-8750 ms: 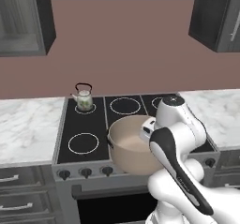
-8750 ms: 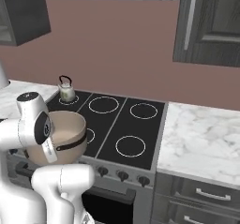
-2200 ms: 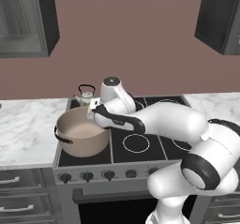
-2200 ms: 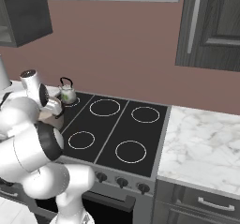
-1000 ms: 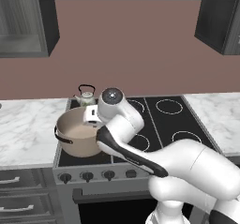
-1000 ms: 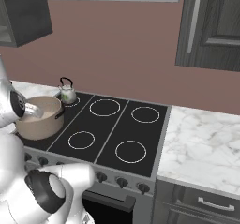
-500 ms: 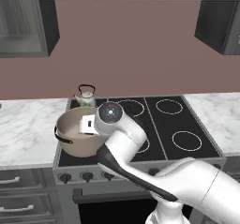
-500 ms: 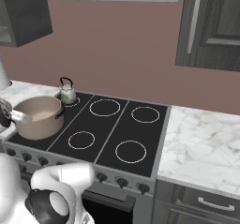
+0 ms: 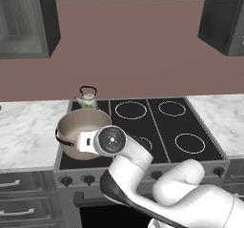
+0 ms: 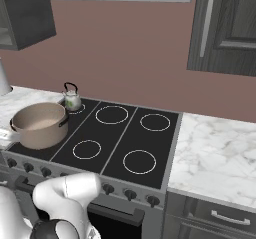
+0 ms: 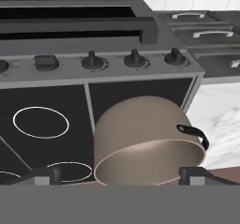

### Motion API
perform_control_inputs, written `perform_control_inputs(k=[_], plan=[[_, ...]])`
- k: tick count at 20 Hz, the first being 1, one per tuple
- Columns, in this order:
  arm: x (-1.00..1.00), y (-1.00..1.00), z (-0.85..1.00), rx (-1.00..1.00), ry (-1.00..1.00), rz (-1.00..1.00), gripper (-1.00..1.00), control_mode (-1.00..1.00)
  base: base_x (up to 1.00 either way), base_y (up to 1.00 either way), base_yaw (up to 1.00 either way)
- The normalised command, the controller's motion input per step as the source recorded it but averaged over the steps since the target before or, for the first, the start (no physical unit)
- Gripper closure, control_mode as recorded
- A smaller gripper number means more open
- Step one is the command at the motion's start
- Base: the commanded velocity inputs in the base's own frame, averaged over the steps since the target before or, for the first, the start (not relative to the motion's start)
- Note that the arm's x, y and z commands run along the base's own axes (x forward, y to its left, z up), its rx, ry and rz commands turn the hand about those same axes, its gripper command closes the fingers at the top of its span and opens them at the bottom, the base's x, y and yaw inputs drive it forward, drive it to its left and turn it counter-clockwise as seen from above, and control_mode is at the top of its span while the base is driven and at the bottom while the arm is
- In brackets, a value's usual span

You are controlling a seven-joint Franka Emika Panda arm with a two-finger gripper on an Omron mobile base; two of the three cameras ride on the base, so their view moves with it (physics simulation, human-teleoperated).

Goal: Pick the kettle from the cabinet and place it on a stove burner. Then pick the pot from the counter and place it on another stove burner. Finally, turn both burners on.

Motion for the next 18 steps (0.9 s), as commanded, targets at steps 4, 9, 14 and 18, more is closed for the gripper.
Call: perform_control_inputs(k=[4,9,14,18], plan=[[-0.42,0.08,0.01,-0.01,-0.11,0.00,-1.00,-1.00,0.00,0.00,0.00],[-0.31,0.01,0.00,-0.02,-0.11,0.00,-1.00,-1.00,0.00,0.00,0.00],[-0.13,0.00,-0.06,-0.05,-0.03,0.00,-1.00,-1.00,0.00,0.00,0.00],[0.00,0.00,-0.17,-0.03,0.00,0.00,-1.00,-1.00,0.00,0.00,0.00]])
